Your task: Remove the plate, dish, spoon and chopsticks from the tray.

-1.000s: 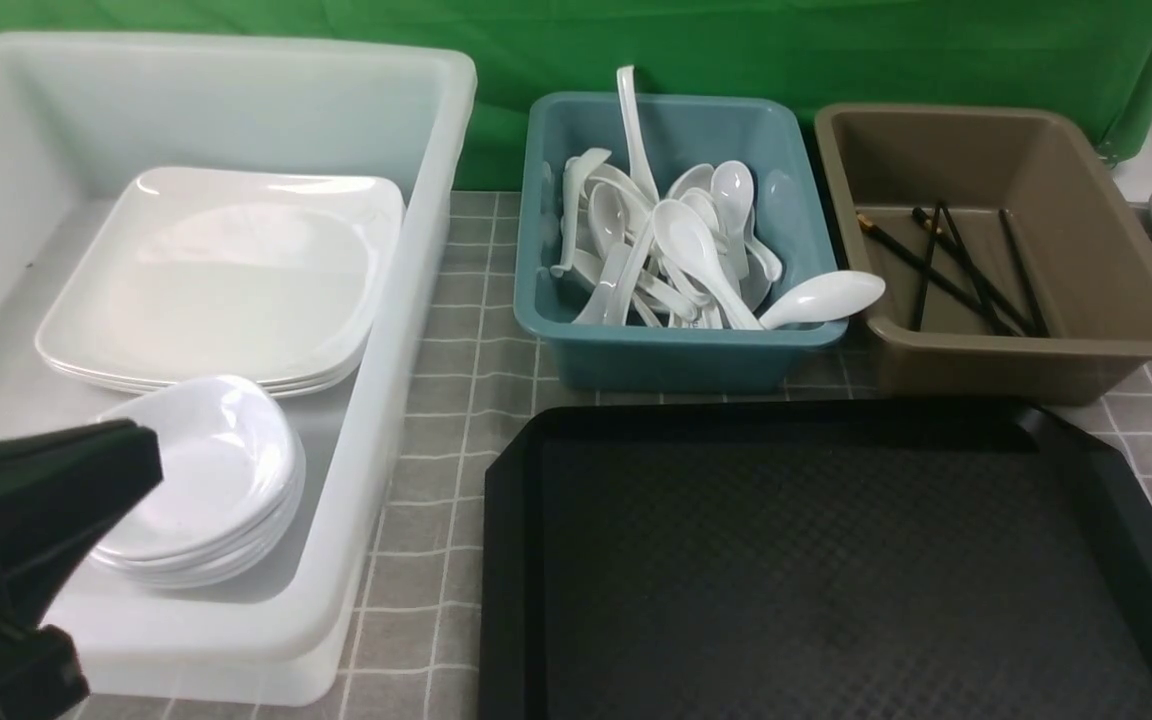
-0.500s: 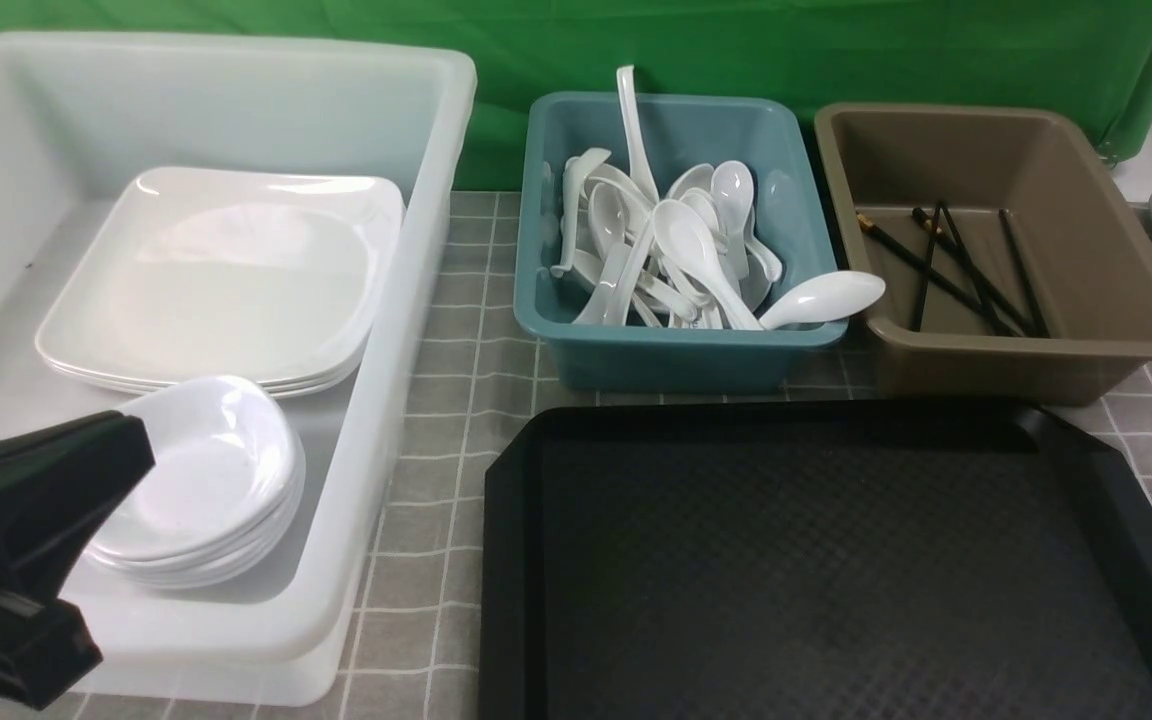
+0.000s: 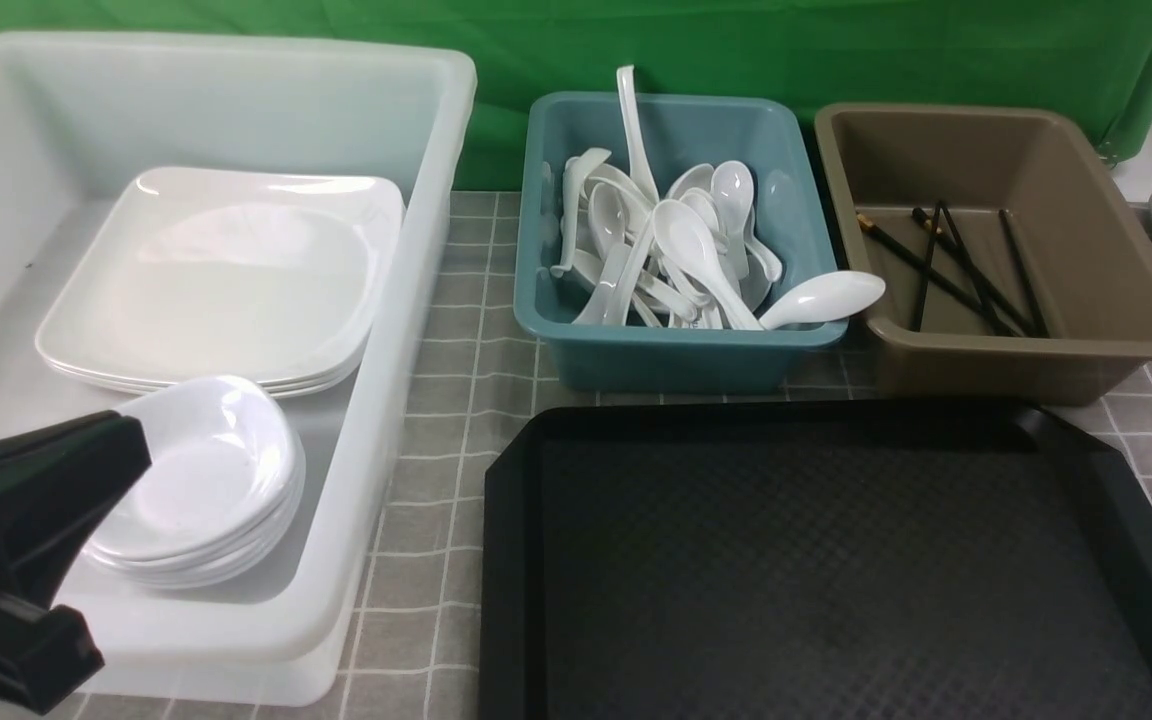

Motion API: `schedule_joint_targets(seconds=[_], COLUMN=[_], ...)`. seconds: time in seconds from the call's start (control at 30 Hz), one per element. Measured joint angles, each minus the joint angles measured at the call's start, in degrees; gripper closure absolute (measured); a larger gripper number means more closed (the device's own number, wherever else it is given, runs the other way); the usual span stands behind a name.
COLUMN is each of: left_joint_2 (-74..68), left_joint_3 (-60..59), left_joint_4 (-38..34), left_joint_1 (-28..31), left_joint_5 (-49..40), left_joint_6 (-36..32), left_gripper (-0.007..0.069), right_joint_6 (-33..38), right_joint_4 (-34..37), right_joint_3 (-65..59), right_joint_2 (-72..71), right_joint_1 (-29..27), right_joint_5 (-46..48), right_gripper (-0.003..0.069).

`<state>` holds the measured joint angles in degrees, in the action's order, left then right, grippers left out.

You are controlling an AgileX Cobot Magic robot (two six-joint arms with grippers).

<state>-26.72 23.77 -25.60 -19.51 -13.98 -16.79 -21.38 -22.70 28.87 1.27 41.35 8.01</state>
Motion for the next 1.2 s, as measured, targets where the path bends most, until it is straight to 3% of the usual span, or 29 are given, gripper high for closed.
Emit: schedule_joint_targets(seconds=[0.33,0.5,0.63,0.87,1.2], left_joint_2=[0.13,5.15,12.77,25.06,26.74], left_joint_3=[-0.08,-3.68,-10.01,-20.26,-24.14], left_joint_4=[1.1,13.16,18.5,19.04,20.76], left_joint_1=[0.0,0.57,6.84,20.85,20.0], left_joint_5=[0.2,1.48,3.65,6.66,2.39], left_joint_6=[-0.15,7.97,13.23,14.95,15.22], left_gripper=[0.0617,0.0617,0.0617,0.0617,0.0617], right_joint_6=[0.0,0.0,0.0,0.0,0.0], right_joint_4=[0.0,0.0,0.0,0.05,0.05], right_joint_3=[0.0,0.0,0.0,0.0,0.0], right_joint_2=[0.0,0.0,0.0,0.0,0.0], right_joint_1=[0.0,0.0,0.0,0.0,0.0], right_joint_5=[0.0,0.0,0.0,0.0,0.05], right_gripper=[0.0517,0.0511,0.0501,0.0476,0.0449])
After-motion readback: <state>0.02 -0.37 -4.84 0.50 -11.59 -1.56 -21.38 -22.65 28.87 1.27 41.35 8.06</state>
